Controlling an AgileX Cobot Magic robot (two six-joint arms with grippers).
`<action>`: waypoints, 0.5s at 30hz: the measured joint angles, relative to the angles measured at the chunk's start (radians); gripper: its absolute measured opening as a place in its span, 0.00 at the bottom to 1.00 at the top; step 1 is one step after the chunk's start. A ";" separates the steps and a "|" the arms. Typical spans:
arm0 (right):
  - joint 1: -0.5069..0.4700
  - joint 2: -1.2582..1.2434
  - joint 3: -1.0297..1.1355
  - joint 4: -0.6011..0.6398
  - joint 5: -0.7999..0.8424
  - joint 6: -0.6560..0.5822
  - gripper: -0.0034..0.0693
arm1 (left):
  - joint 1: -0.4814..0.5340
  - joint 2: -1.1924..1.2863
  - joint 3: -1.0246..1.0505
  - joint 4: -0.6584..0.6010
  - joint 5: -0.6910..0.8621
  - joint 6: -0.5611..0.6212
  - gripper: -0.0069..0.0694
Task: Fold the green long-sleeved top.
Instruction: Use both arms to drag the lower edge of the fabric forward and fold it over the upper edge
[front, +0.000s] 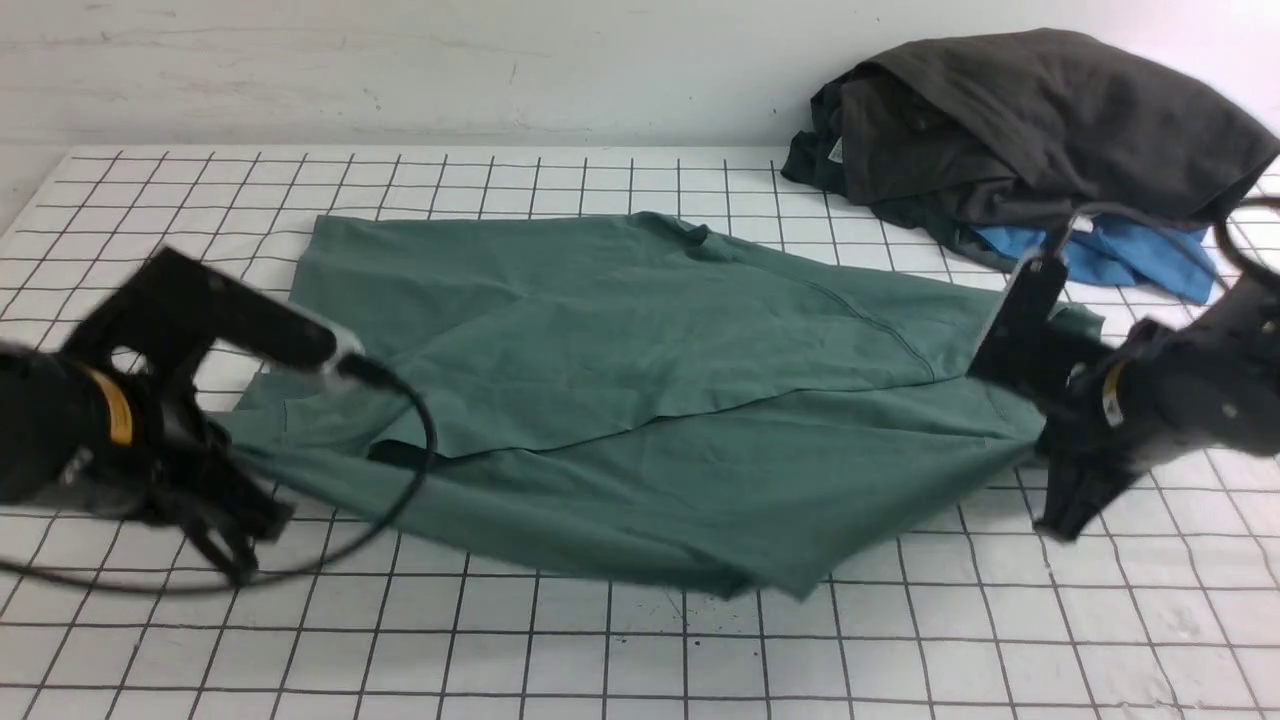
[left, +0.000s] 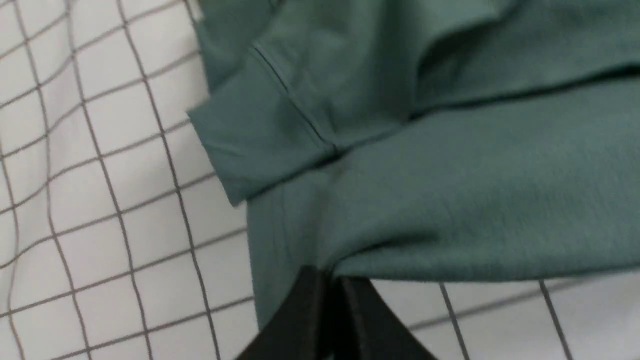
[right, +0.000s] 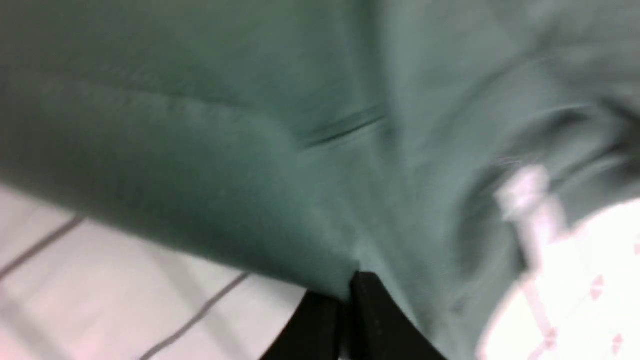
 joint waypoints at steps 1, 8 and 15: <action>-0.009 0.007 -0.046 -0.002 0.012 0.038 0.06 | 0.022 0.033 -0.055 0.000 0.000 -0.016 0.09; -0.064 0.156 -0.362 0.103 0.049 0.089 0.06 | 0.105 0.359 -0.473 0.000 0.000 -0.054 0.09; -0.083 0.463 -0.729 0.298 0.158 0.113 0.10 | 0.125 0.926 -1.169 0.001 0.205 -0.060 0.21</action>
